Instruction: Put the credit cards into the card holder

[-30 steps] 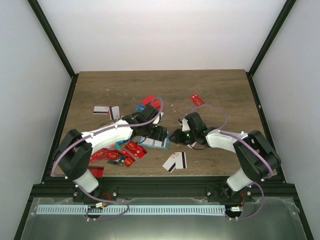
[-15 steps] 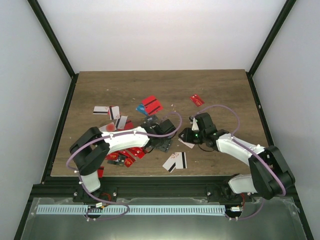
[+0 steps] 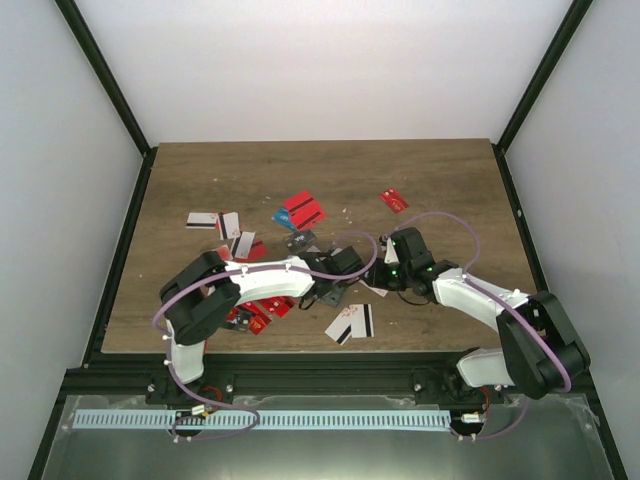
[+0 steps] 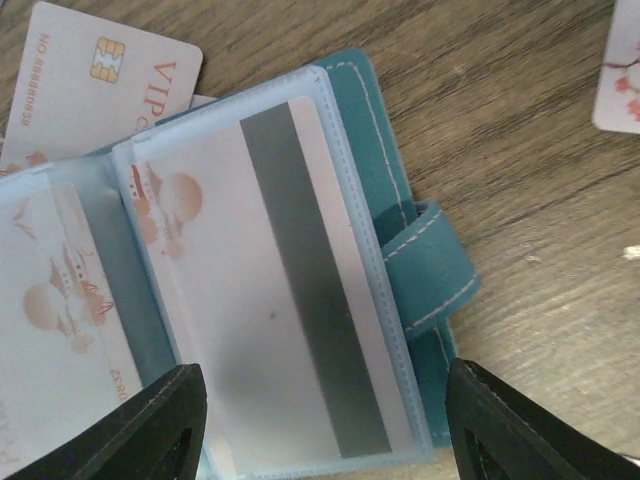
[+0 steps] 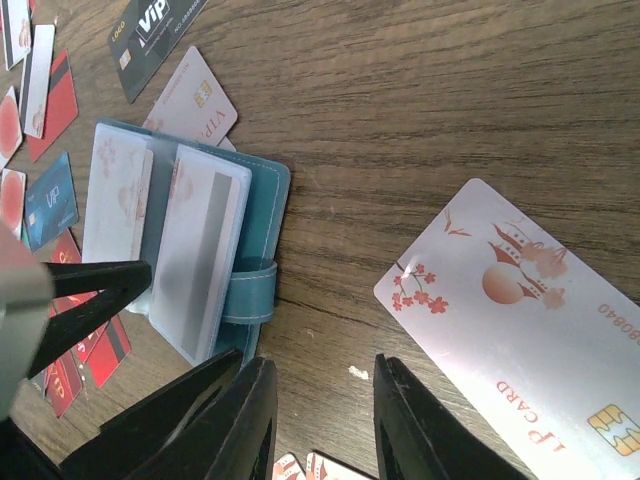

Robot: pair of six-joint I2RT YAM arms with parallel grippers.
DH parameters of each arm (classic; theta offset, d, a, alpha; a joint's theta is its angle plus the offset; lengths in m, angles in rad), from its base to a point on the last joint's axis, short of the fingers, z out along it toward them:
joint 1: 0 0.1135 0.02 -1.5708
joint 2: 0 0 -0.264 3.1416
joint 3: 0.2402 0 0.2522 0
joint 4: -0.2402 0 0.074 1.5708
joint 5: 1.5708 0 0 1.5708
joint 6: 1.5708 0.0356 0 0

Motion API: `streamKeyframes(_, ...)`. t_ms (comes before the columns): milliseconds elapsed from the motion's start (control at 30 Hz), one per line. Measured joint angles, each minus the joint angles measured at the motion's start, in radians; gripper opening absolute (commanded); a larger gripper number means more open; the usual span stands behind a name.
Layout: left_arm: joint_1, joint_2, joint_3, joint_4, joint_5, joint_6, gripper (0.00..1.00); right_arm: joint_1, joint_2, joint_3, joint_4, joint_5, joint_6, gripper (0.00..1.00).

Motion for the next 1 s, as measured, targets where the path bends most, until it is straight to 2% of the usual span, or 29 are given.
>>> streamKeyframes(133, -0.003, 0.025, 0.005, -0.002, -0.025, -0.005, 0.64, -0.003, 0.0, 0.0, 0.0, 0.0, -0.003, 0.29)
streamKeyframes(367, -0.005, 0.027, 0.003, 0.002, -0.061, -0.014, 0.44, -0.004, -0.002, 0.0, -0.002, -0.002, -0.006, 0.29)
streamKeyframes(633, 0.007, -0.034, -0.073, 0.068, -0.041, -0.018, 0.34, -0.004, -0.011, 0.0, 0.0, -0.06, -0.046, 0.35)
streamKeyframes(1000, 0.07, -0.196, -0.128, 0.131, -0.014, -0.023, 0.31, 0.022, 0.005, 0.028, -0.001, -0.127, -0.122, 0.42)
